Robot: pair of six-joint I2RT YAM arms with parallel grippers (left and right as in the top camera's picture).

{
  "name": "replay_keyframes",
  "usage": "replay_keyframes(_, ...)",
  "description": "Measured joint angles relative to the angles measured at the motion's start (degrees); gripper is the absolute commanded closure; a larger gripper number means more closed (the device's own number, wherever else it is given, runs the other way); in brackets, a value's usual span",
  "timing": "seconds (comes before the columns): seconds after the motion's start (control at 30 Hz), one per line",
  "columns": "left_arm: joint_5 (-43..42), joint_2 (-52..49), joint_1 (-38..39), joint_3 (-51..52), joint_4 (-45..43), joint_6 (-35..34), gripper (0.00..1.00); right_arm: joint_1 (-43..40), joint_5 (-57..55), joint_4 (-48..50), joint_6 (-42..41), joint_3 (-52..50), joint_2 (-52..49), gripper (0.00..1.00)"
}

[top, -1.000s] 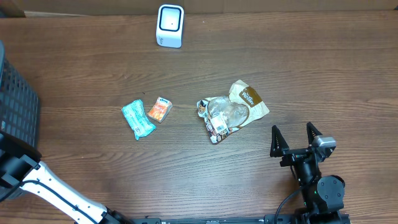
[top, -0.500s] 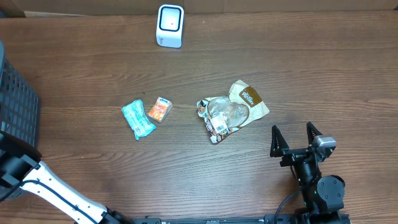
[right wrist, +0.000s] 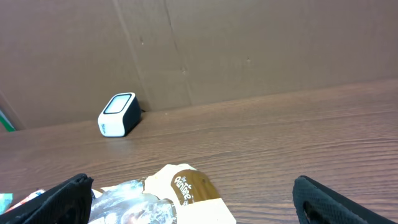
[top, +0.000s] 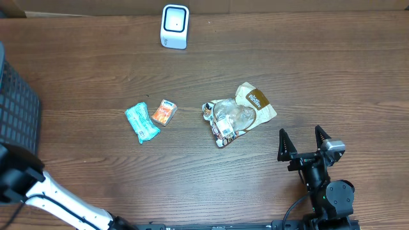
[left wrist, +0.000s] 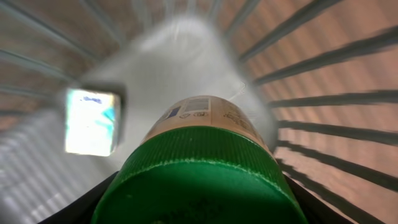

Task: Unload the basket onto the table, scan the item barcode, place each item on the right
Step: 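Grasp the green-capped jar in the basket with the left gripper, then carry the green-capped jar out and set it beside the PanTree bag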

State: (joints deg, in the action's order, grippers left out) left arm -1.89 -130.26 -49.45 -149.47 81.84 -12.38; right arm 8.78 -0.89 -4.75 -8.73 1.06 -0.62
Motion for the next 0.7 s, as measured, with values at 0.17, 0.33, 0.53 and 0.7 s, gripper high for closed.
replay_keyframes(0.17, -2.93, 13.68, 0.68, -0.15, 0.11, -1.57, 0.45, 0.00, 0.00, -0.02, -0.02, 0.00, 0.00, 0.00)
replay_keyframes(0.33, -5.92, 24.22, 4.68, -0.35, 3.89, -2.49, 0.44, 0.00, 0.00, -0.02, 0.02, 0.00, 0.00, 0.00)
replay_keyframes(0.53, -7.78, 28.37, 20.17, -0.39, 10.12, -1.86, 0.43, 0.00, 0.02, 0.00, 0.00, 0.00, 0.00, 0.00)
replay_keyframes(0.7, -8.28, 26.73, 33.38, -0.39, 14.93, -0.68, 0.42, 0.00, 0.00, -0.02, 0.00, 0.00, 0.00, 0.00)
